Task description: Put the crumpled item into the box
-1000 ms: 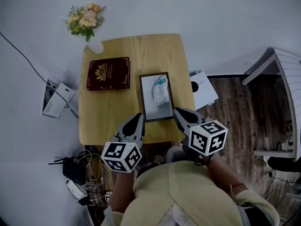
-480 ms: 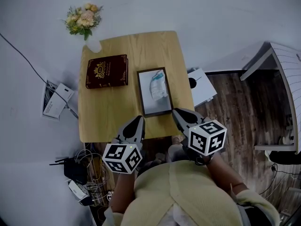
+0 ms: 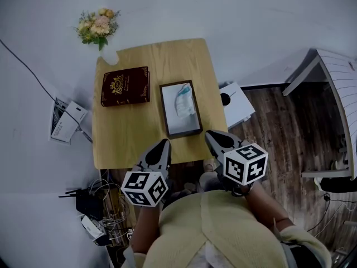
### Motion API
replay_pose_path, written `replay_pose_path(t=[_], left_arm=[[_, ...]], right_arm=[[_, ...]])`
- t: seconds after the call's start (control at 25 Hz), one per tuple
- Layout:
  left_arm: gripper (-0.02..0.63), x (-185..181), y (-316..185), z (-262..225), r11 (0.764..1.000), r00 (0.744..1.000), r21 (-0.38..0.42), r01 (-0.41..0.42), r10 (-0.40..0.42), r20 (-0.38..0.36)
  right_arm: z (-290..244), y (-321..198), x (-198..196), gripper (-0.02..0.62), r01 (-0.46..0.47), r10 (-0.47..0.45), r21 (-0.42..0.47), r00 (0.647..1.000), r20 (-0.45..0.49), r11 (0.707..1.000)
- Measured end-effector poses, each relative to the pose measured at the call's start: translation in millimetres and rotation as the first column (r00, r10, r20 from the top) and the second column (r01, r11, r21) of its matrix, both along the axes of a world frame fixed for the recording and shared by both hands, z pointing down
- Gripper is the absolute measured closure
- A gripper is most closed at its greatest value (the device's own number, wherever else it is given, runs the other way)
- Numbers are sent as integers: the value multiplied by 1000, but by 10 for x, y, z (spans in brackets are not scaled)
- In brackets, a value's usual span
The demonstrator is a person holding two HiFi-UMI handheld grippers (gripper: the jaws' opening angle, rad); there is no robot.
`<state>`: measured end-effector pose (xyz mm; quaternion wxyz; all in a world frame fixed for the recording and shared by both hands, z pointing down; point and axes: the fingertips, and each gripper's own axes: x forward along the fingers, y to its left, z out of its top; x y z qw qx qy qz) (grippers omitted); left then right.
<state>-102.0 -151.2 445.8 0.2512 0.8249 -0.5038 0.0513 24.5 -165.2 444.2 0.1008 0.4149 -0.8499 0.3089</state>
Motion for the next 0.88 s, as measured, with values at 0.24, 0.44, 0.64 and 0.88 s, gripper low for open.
replay_pose_path(t=[0.24, 0.44, 0.64, 0.88], left_arm=[[583, -19, 27, -1, 1000, 1000, -1, 11, -11, 0], [583, -25, 16, 28, 1000, 1000, -8, 9, -9, 3], [583, 20, 25, 27, 1000, 1000, -8, -8, 8, 6], [583, 50, 24, 37, 1000, 1000, -11, -21, 21, -5]], right_arm=[[-5, 14, 14, 568, 7, -6, 5, 1000, -16, 1000], [23, 27, 60, 567, -1, 1, -3, 1000, -23, 1000], [26, 42, 87, 567, -10, 10, -3, 1000, -21, 1000], [39, 53, 101, 567, -20, 20, -8, 1000, -19, 1000]])
